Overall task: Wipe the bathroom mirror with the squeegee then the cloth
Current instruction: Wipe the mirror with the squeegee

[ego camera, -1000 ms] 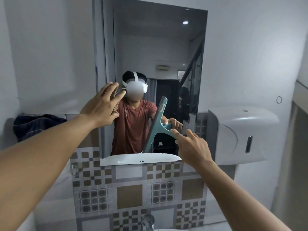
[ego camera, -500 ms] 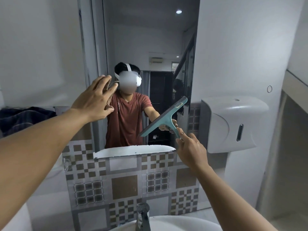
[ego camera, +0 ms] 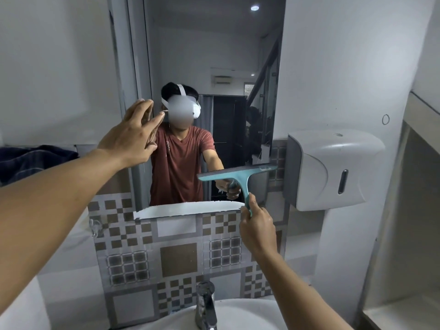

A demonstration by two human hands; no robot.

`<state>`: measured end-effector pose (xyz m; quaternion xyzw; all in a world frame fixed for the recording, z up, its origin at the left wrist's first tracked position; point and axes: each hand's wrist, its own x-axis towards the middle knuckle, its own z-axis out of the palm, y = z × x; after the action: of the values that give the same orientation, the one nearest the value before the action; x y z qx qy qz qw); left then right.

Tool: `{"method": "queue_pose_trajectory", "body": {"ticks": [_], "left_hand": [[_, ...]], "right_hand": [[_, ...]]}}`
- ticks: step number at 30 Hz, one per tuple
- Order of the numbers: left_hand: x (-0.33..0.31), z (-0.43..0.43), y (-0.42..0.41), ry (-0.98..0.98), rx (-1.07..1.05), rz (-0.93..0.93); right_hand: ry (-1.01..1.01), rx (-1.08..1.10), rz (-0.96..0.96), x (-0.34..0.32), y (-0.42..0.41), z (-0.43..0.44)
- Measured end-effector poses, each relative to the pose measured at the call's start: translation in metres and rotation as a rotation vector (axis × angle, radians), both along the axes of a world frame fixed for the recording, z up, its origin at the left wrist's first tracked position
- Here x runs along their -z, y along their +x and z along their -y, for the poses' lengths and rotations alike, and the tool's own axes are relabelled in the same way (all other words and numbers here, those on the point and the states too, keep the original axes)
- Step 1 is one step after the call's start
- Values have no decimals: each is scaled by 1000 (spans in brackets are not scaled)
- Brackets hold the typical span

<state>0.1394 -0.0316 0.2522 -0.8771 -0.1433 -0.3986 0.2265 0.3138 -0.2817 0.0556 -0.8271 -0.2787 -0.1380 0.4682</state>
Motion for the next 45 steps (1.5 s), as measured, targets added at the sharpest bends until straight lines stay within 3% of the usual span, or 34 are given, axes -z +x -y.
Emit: {"method": "queue_pose_trajectory", "body": {"ticks": [16, 30, 33, 39, 45], "left_hand": [[3, -4, -1, 42, -10, 3], [2, -13, -5, 88, -4, 0], [3, -14, -5, 96, -6, 5], [3, -18, -4, 85, -24, 0], [4, -19, -3, 83, -24, 11]], "right_hand": [[489, -225, -477, 26, -77, -58], [624, -233, -482, 24, -114, -94], [563, -318, -388, 27, -122, -106], [447, -289, -279, 31, -130, -113], [194, -326, -144, 36, -131, -121]]}}
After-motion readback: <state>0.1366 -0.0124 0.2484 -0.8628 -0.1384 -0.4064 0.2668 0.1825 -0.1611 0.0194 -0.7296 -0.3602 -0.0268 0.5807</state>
